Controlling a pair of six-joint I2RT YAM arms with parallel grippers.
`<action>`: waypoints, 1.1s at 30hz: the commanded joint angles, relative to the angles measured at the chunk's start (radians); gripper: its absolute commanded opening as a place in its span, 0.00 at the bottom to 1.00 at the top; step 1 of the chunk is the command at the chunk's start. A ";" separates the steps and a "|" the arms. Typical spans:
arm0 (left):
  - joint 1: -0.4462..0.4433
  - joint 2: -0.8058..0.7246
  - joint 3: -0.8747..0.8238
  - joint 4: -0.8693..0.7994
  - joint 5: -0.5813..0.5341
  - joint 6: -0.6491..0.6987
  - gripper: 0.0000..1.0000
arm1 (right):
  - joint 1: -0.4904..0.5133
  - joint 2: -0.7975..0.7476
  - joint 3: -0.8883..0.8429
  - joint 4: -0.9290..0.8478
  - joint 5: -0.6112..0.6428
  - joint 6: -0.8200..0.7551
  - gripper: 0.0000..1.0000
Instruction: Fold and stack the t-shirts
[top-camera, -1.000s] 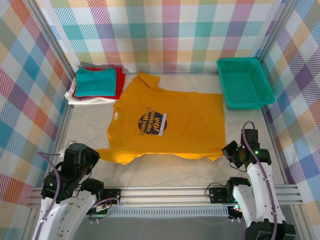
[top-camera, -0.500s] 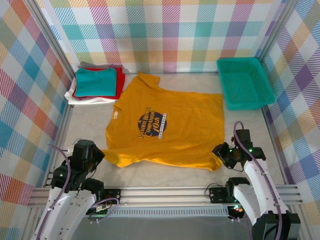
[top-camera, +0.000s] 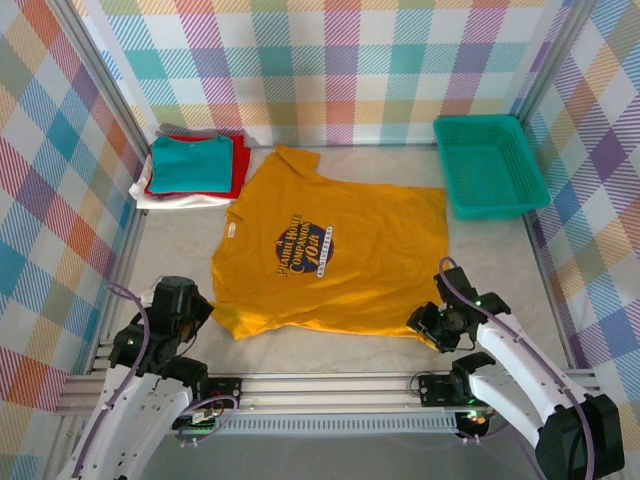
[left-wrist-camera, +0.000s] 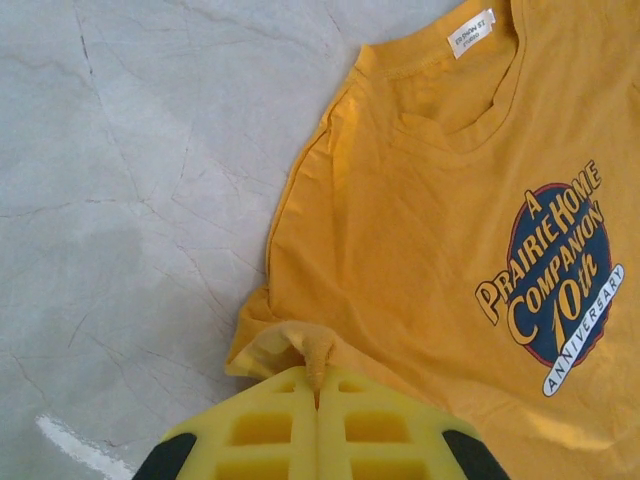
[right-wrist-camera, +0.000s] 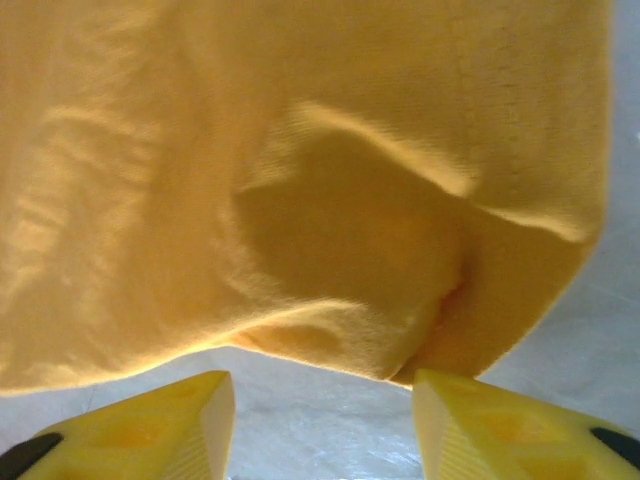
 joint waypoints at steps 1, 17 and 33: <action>0.003 -0.023 -0.020 0.008 -0.016 -0.010 0.00 | 0.007 0.044 -0.007 0.035 0.034 0.060 0.58; 0.003 -0.104 0.027 -0.066 -0.028 -0.009 0.00 | -0.005 -0.116 0.070 -0.144 0.214 0.114 0.00; 0.003 0.228 0.188 0.088 0.058 0.235 0.00 | -0.162 0.001 0.209 -0.110 0.164 -0.099 0.00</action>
